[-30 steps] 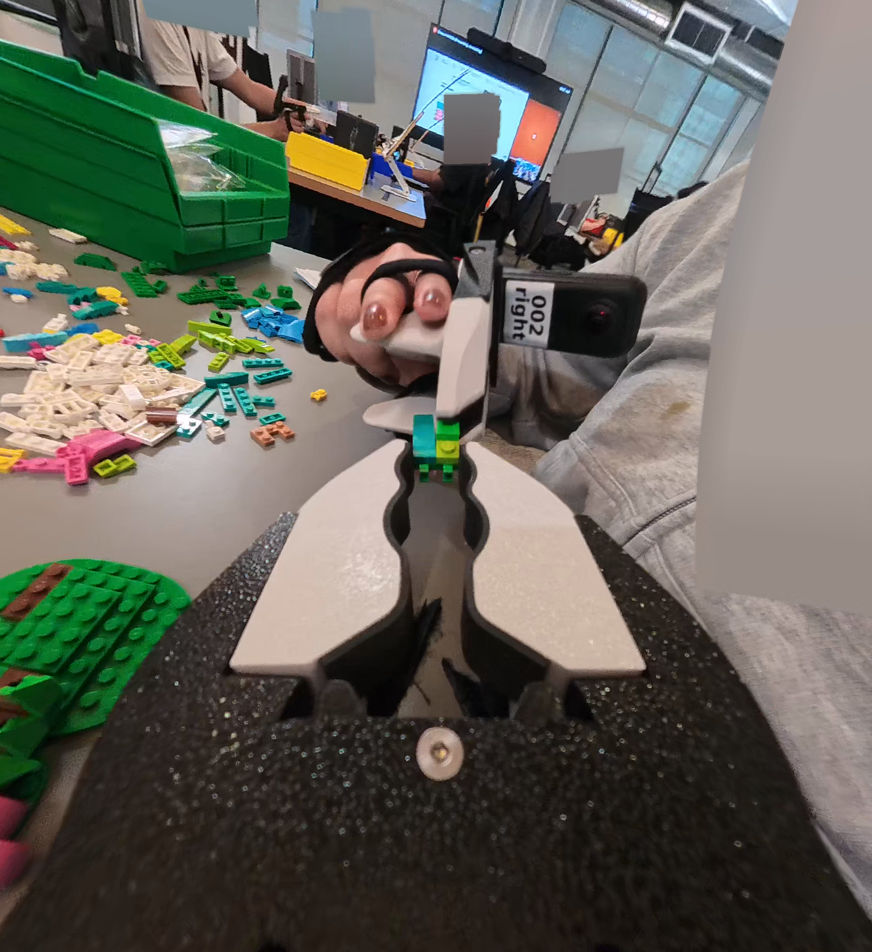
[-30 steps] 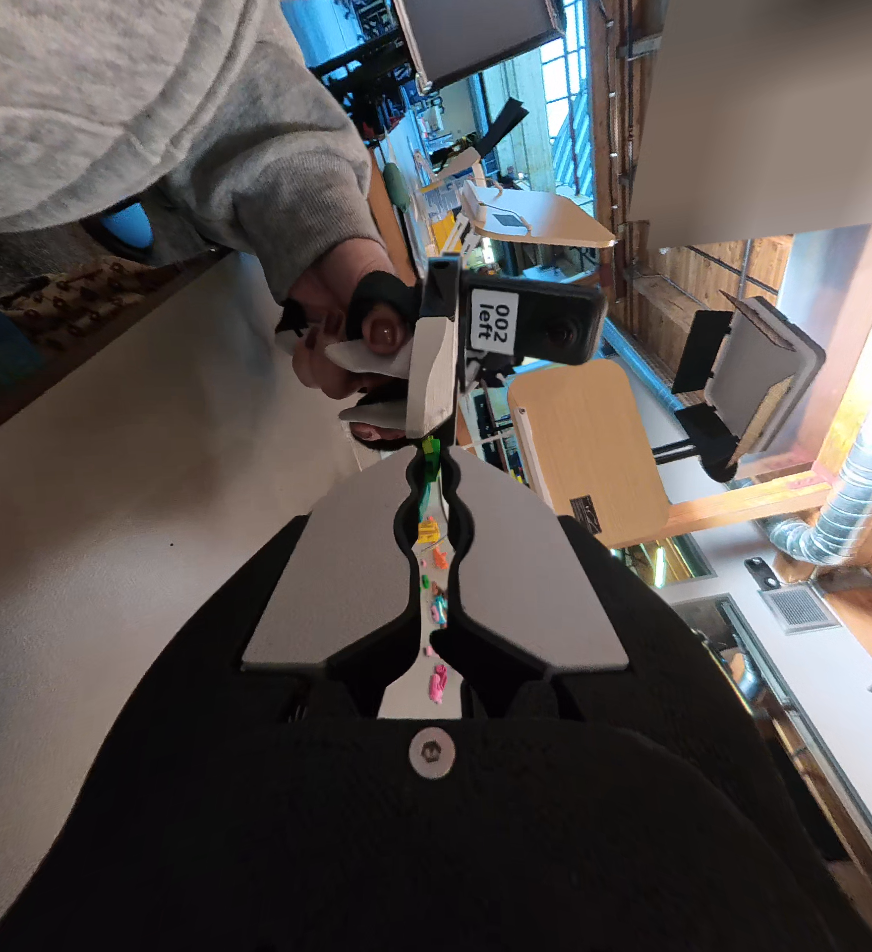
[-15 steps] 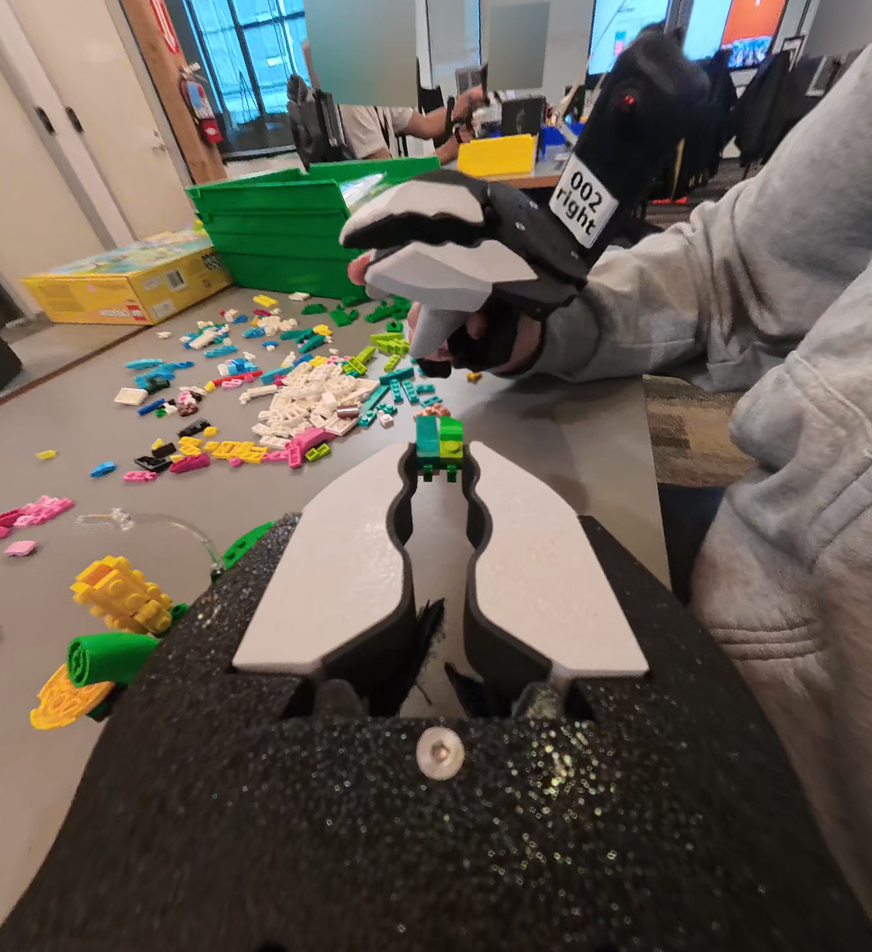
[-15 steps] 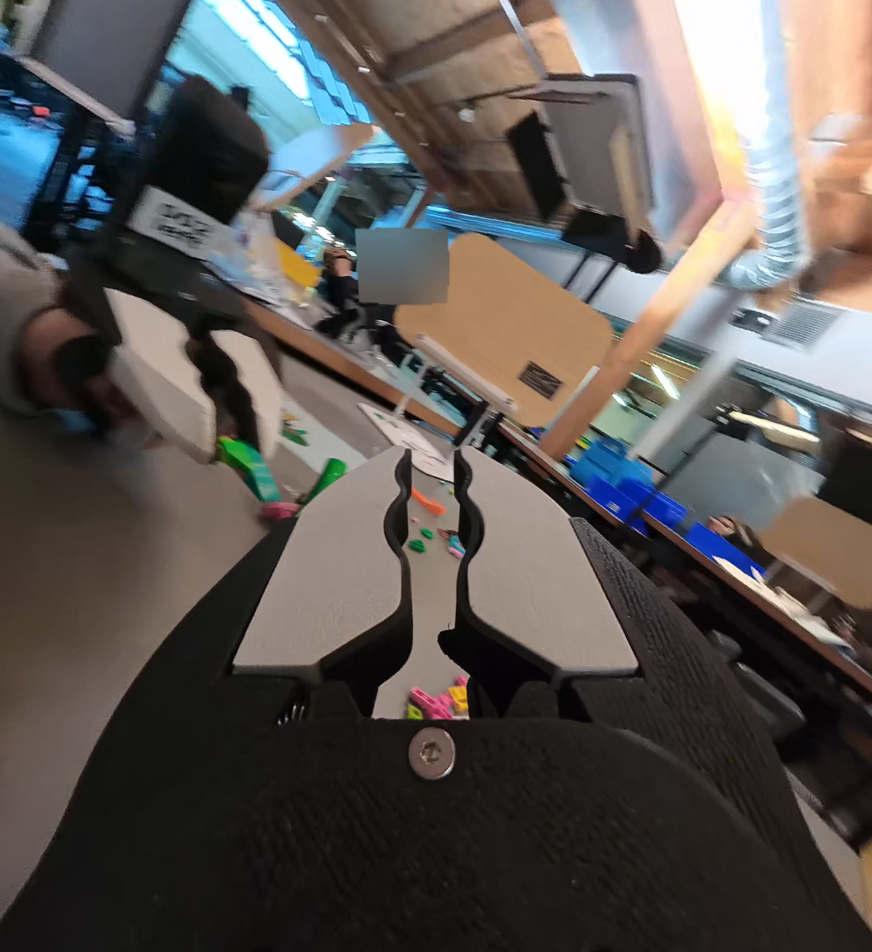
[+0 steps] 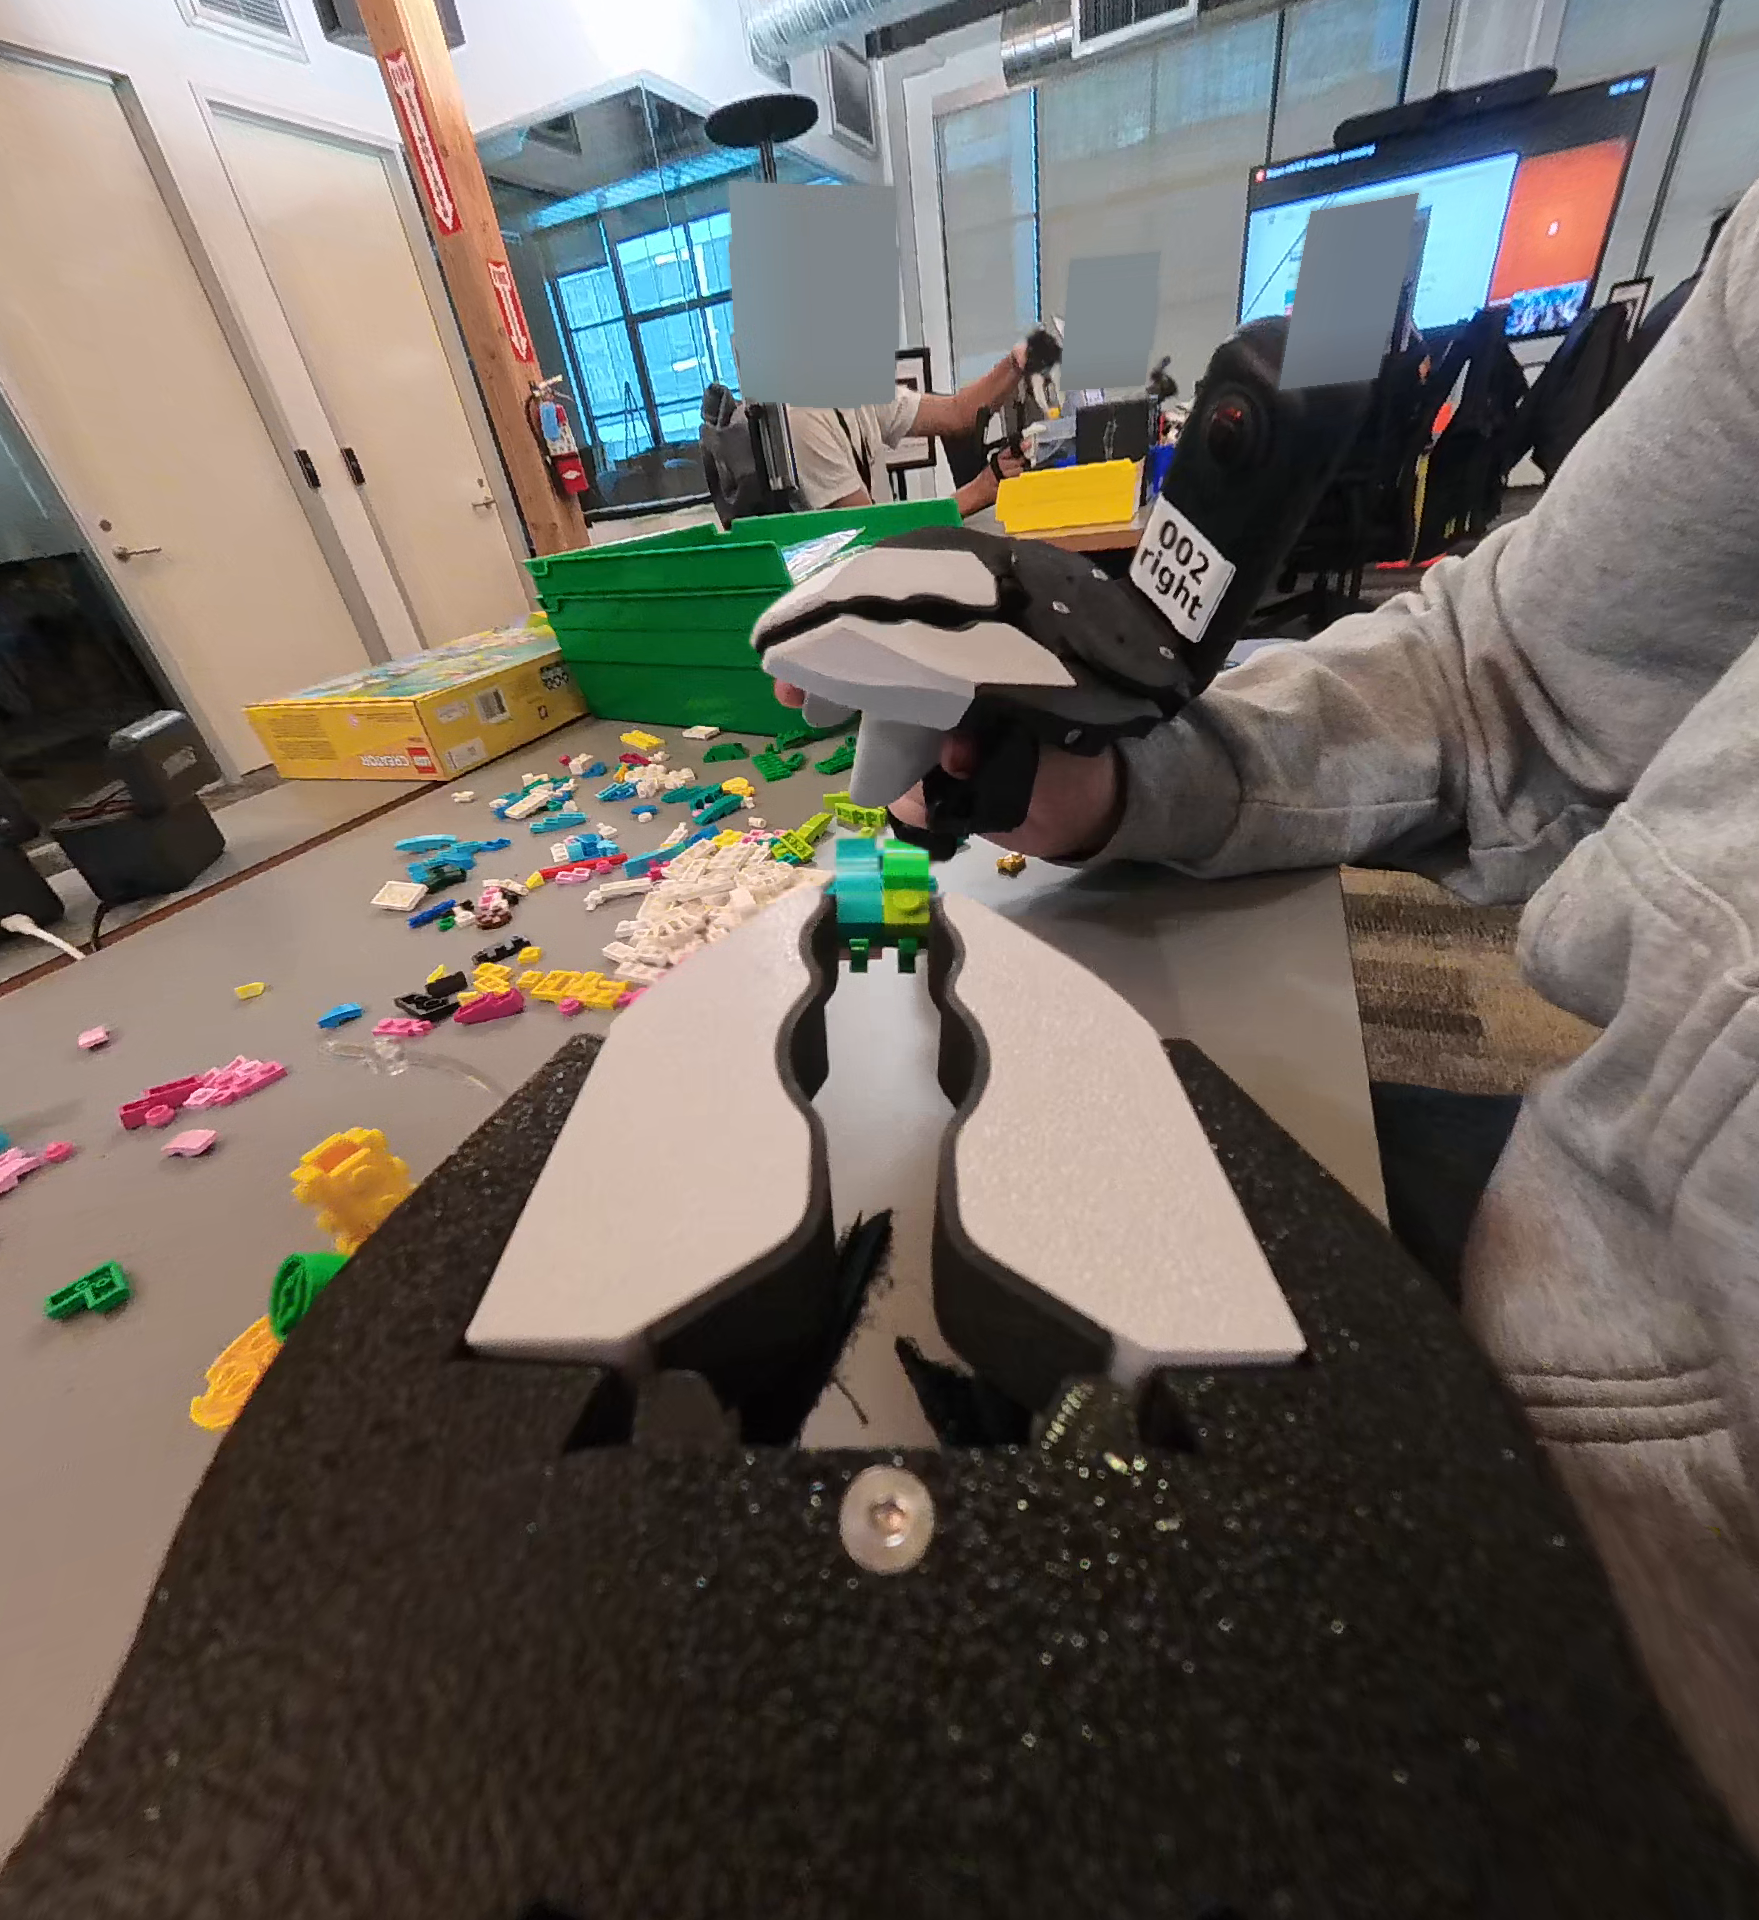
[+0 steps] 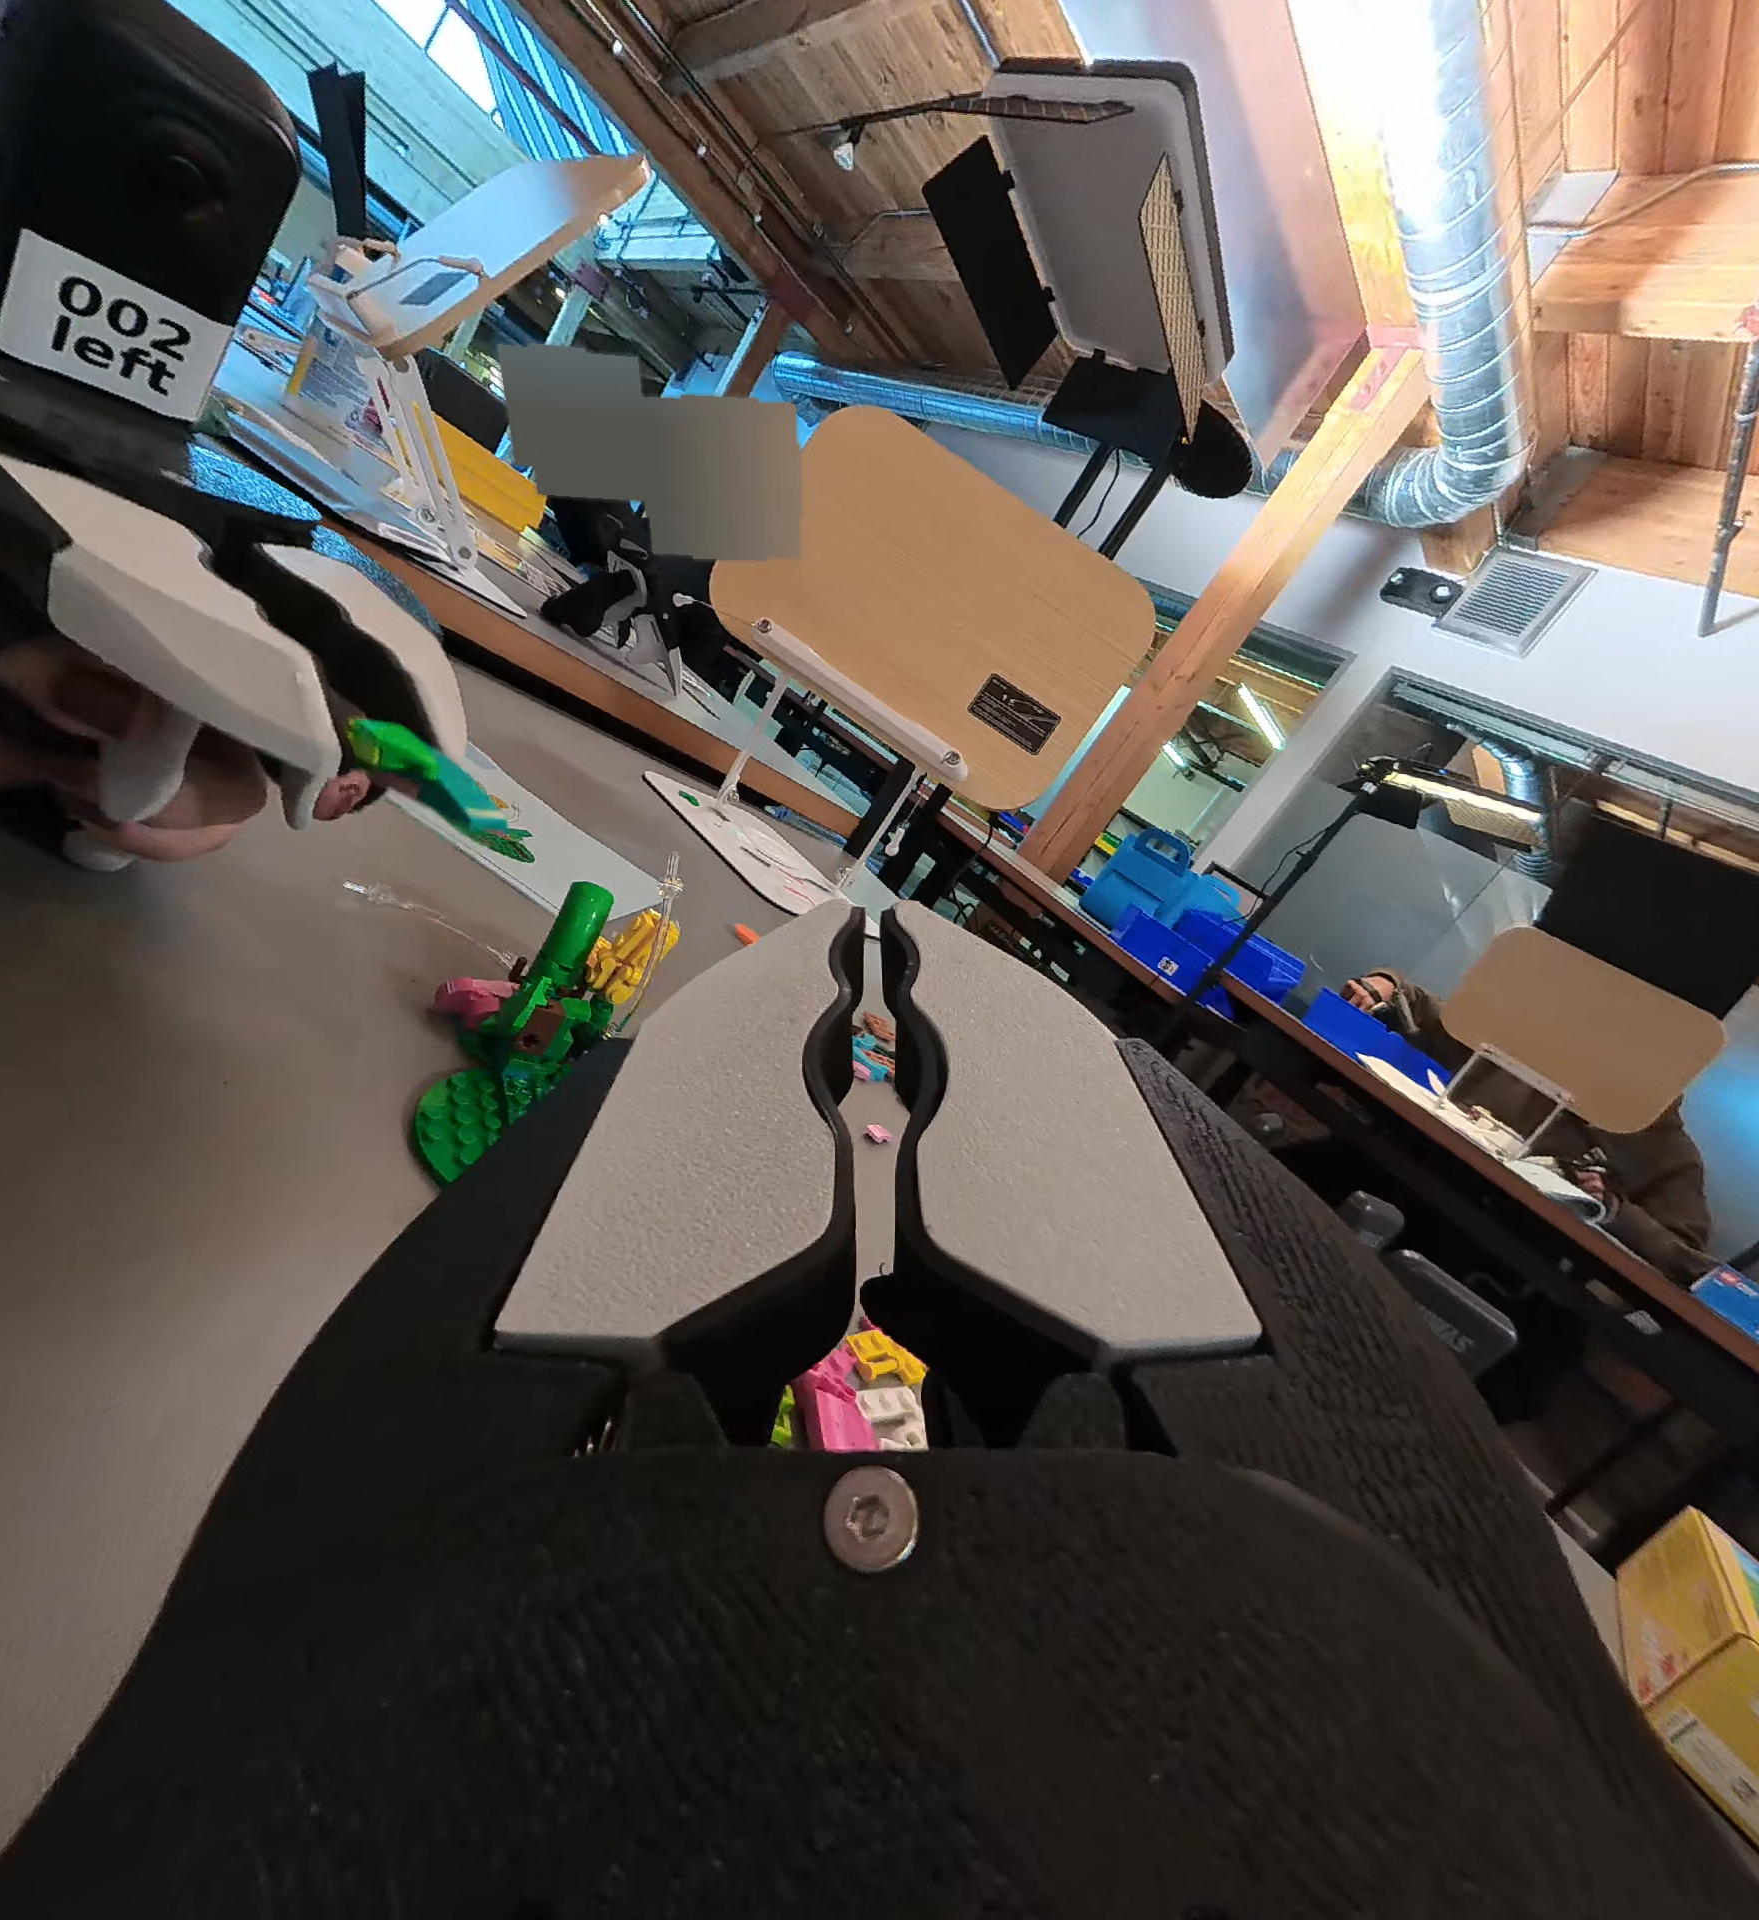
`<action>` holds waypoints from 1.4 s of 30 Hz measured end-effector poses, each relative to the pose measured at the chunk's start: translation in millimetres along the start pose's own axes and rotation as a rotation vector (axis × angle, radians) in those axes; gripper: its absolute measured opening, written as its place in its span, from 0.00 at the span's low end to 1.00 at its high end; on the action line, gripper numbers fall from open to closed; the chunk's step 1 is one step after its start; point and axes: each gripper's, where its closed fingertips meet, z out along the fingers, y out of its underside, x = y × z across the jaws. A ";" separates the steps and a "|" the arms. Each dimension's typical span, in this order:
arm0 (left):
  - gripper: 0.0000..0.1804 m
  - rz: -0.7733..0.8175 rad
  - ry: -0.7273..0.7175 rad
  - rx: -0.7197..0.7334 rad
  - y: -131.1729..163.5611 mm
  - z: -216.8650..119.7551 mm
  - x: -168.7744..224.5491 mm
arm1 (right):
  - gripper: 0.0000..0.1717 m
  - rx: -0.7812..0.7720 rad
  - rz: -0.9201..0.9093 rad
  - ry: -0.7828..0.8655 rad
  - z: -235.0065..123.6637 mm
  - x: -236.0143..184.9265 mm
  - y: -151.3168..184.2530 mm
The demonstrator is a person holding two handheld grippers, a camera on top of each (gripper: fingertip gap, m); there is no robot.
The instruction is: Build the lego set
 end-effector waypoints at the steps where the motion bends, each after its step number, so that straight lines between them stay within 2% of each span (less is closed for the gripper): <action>1: 0.09 -0.005 -0.004 0.005 -0.6 -0.5 -0.8 | 0.00 -0.001 -0.002 0.004 0.0 0.6 0.5; 11: 0.09 0.031 -0.012 0.037 -4.7 -3.1 2.5 | 0.00 -0.056 -0.052 0.147 -4.0 21.7 6.7; 21: 0.09 0.024 -0.051 0.083 -10.8 -8.5 -2.1 | 0.00 -0.123 -0.081 0.191 1.6 14.9 13.7; 27: 0.09 0.058 -0.155 0.136 -19.8 -16.7 -14.8 | 0.00 -0.133 -0.078 0.194 3.4 13.0 15.0; 30: 0.09 0.114 -0.254 0.162 -25.9 -23.6 -25.0 | 0.00 -0.126 -0.061 0.174 4.9 10.0 13.8; 32: 0.09 0.172 -0.317 0.160 -28.5 -26.6 -29.4 | 0.00 -0.088 0.056 0.056 9.4 -6.6 4.8; 35: 0.09 0.304 -0.404 0.127 -29.6 -27.3 -31.2 | 0.03 0.013 0.514 -0.137 20.7 -33.3 -34.5; 38: 0.09 0.417 -0.419 0.090 -27.9 -22.8 -24.2 | 0.13 -0.096 0.921 -0.323 37.5 -61.5 -43.2; 42: 0.09 0.476 -0.424 0.072 -27.4 -20.1 -19.2 | 0.17 -0.235 1.224 -0.433 48.8 -80.6 -39.3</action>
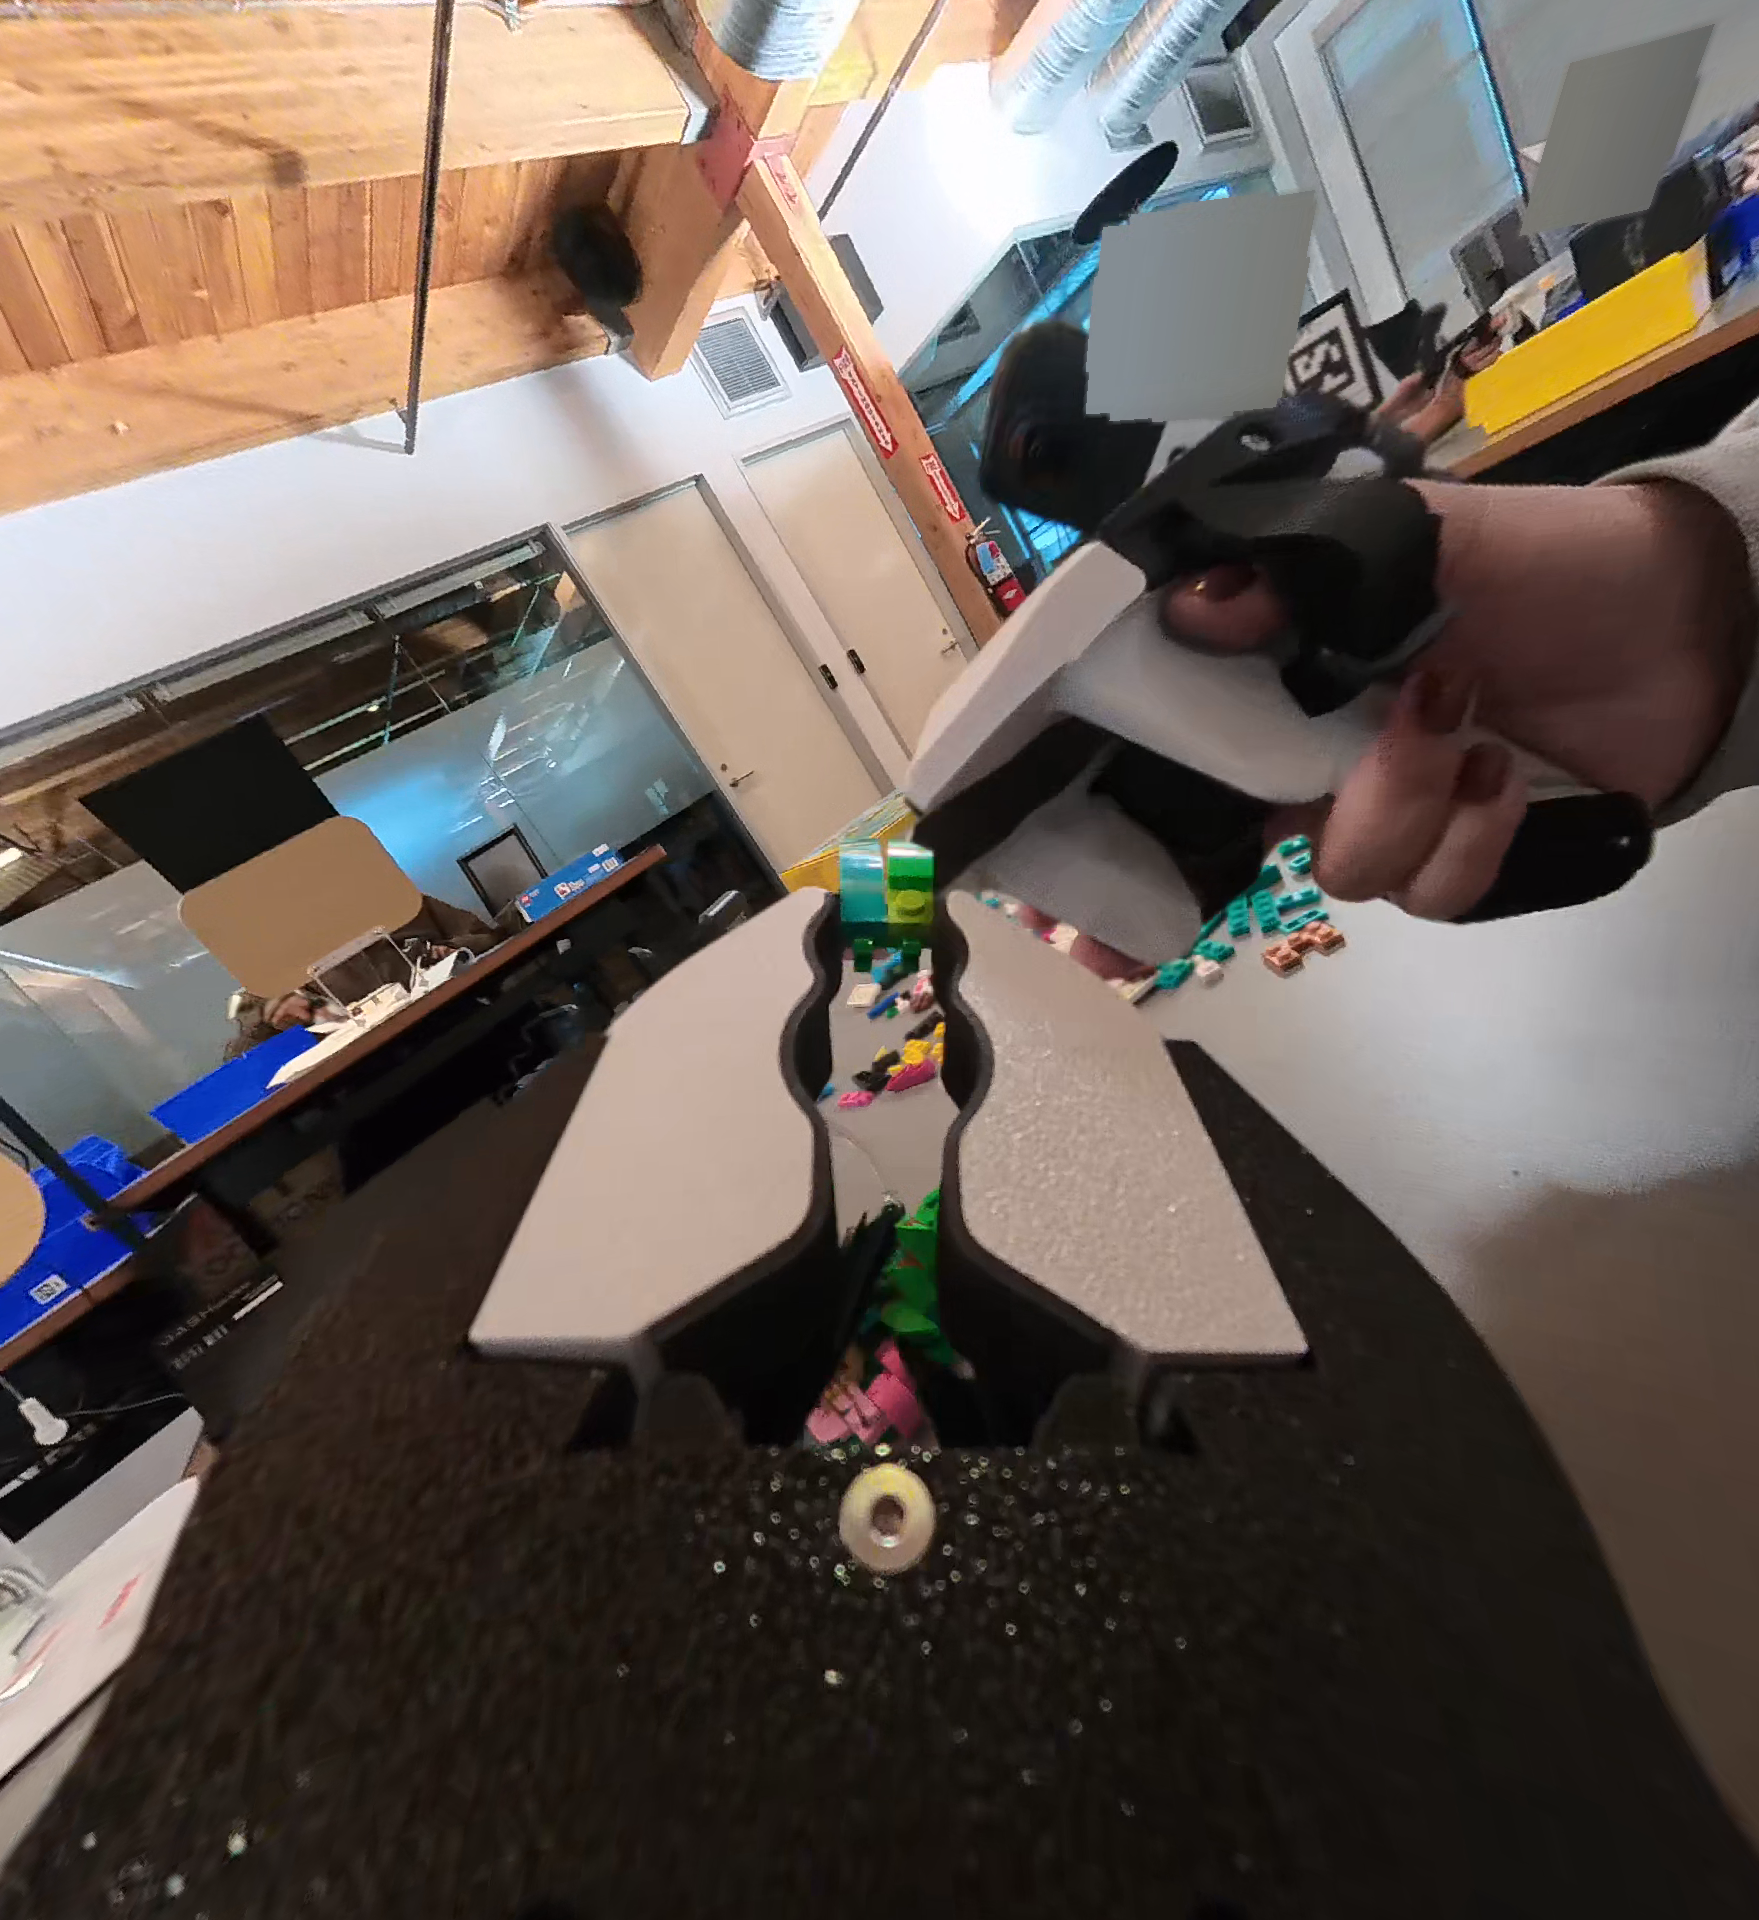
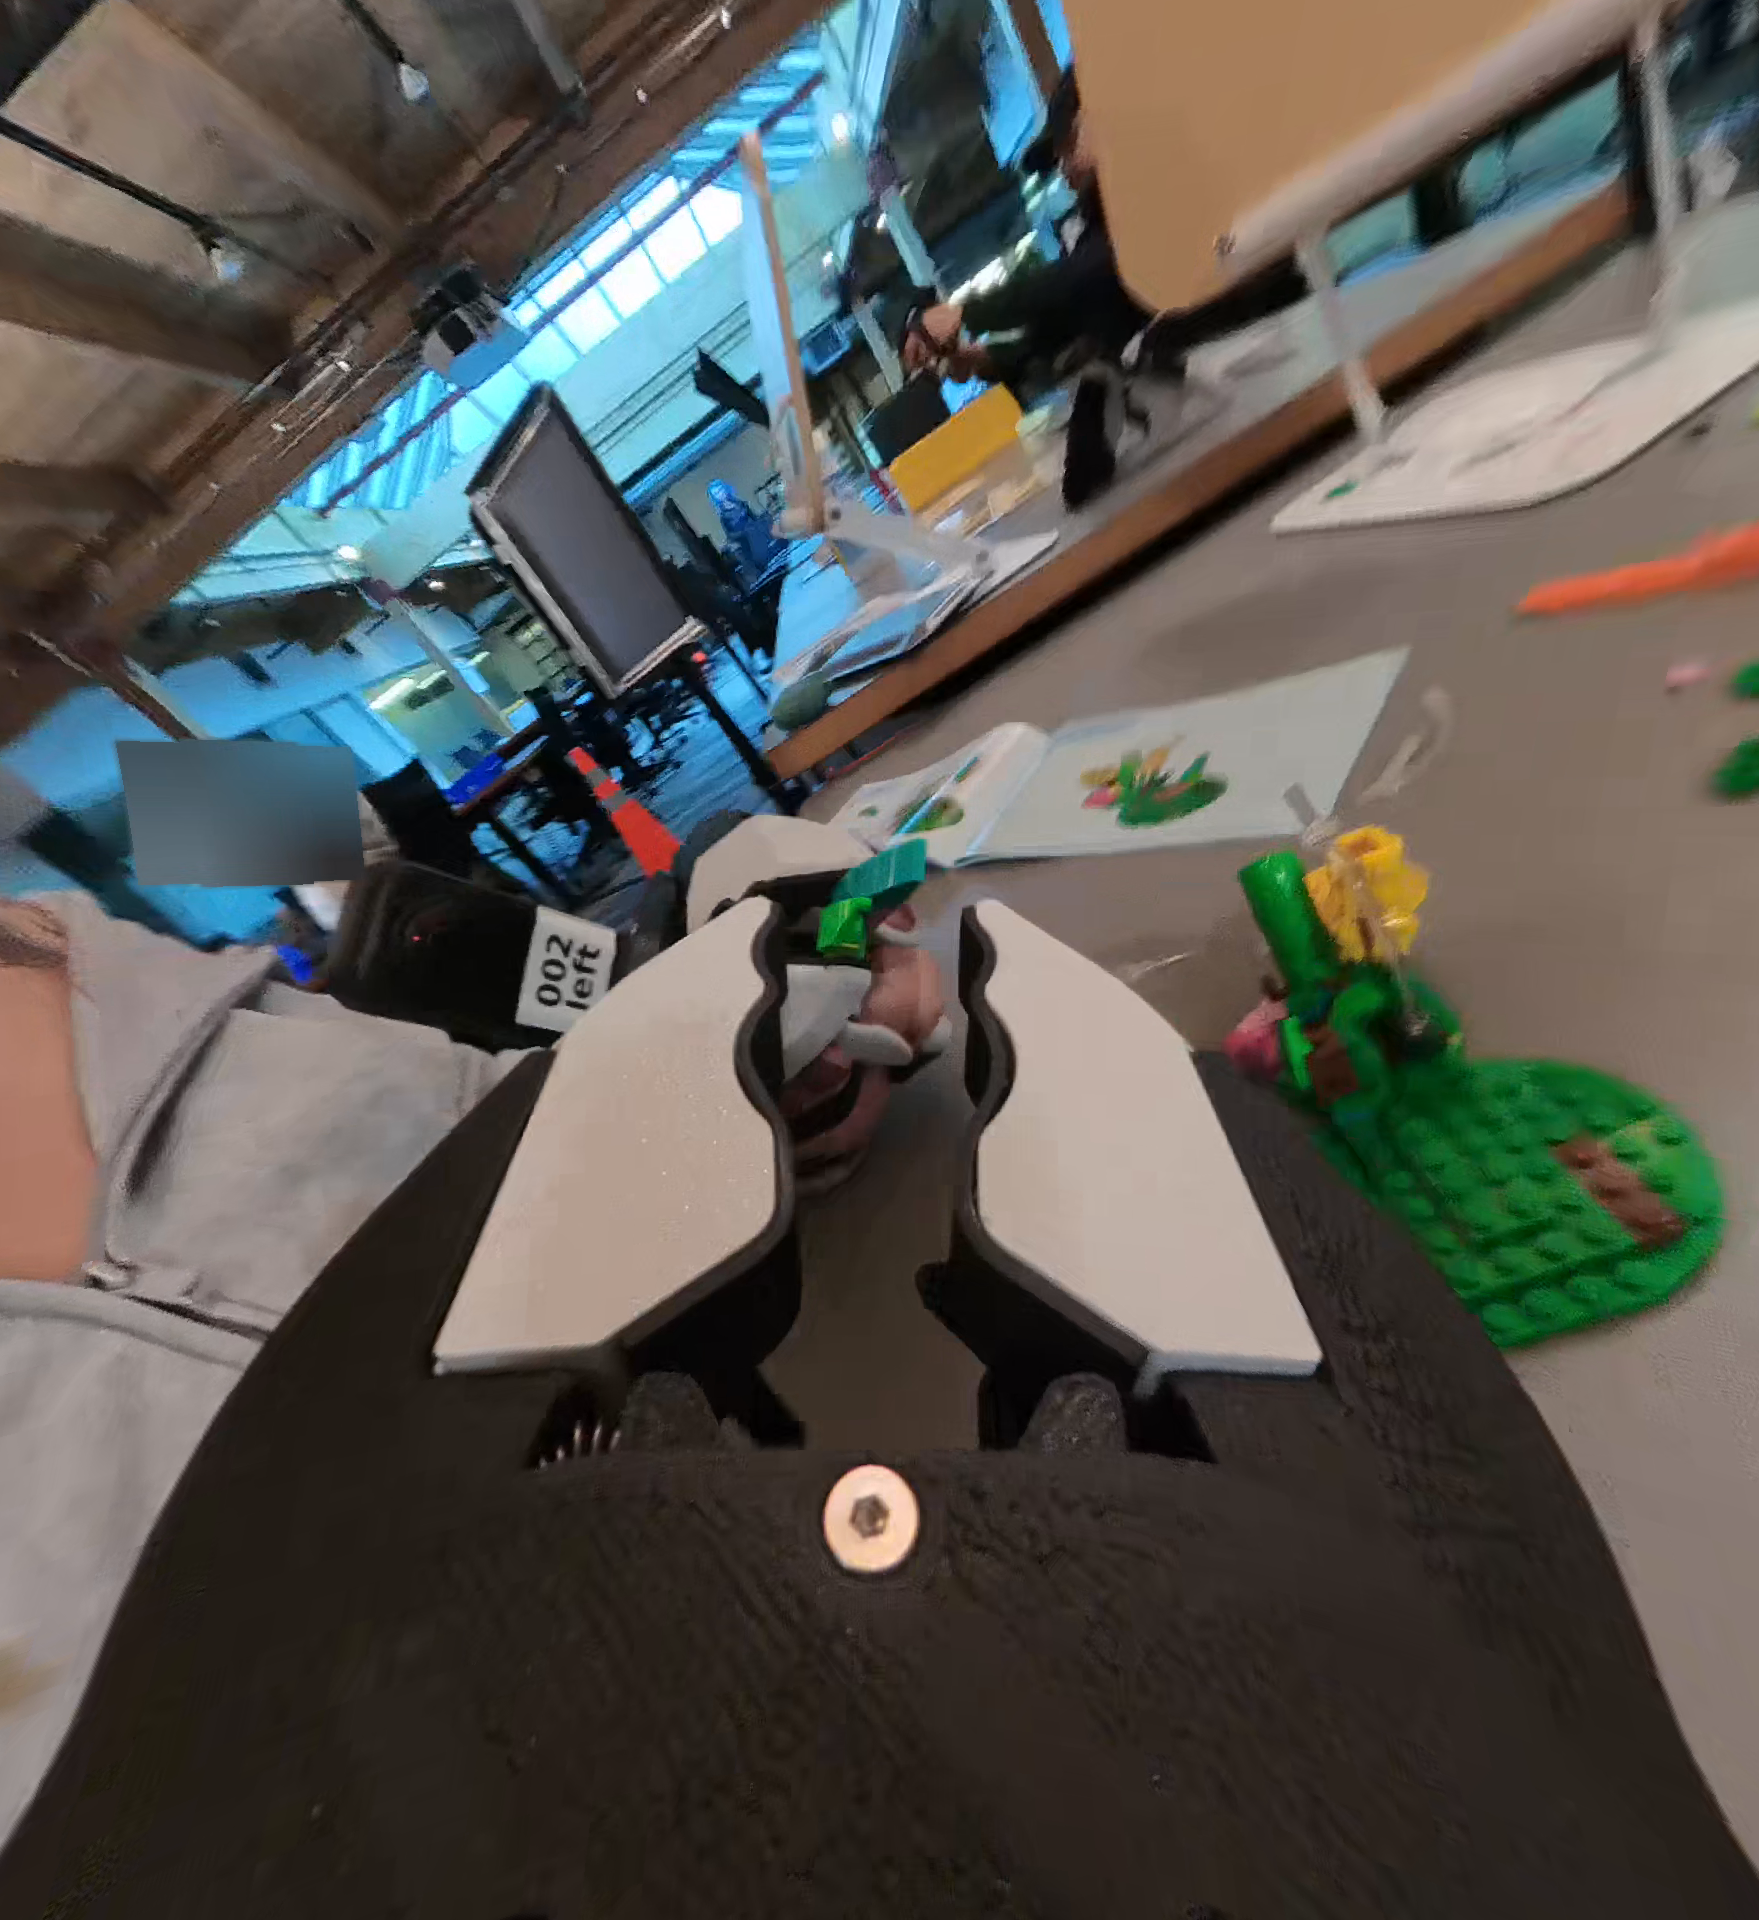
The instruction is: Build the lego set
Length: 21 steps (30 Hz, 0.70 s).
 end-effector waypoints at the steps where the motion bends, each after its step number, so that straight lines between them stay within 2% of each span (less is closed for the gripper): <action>1: 0.09 0.002 -0.004 0.001 -0.2 -0.2 -0.4 | 0.18 -0.013 0.041 -0.012 2.2 0.5 2.5; 6: 0.09 0.010 -0.009 -0.006 0.7 0.0 -0.8 | 0.13 -0.005 0.228 -0.113 6.6 -3.2 6.8; 14: 0.09 -0.003 0.006 -0.006 0.7 0.0 0.6 | 0.09 0.007 0.264 -0.145 8.5 -4.0 9.0; 16: 0.09 -0.045 0.002 -0.008 1.9 -0.6 -2.8 | 0.09 0.011 0.237 -0.135 6.6 -2.1 8.4; 18: 0.09 -0.119 0.035 0.006 1.5 -1.2 -2.8 | 0.14 0.029 0.168 -0.136 2.6 -1.5 5.0; 21: 0.09 -0.258 0.179 0.069 -4.6 -3.1 7.1 | 0.23 0.050 -0.084 -0.136 -9.0 -1.5 -1.3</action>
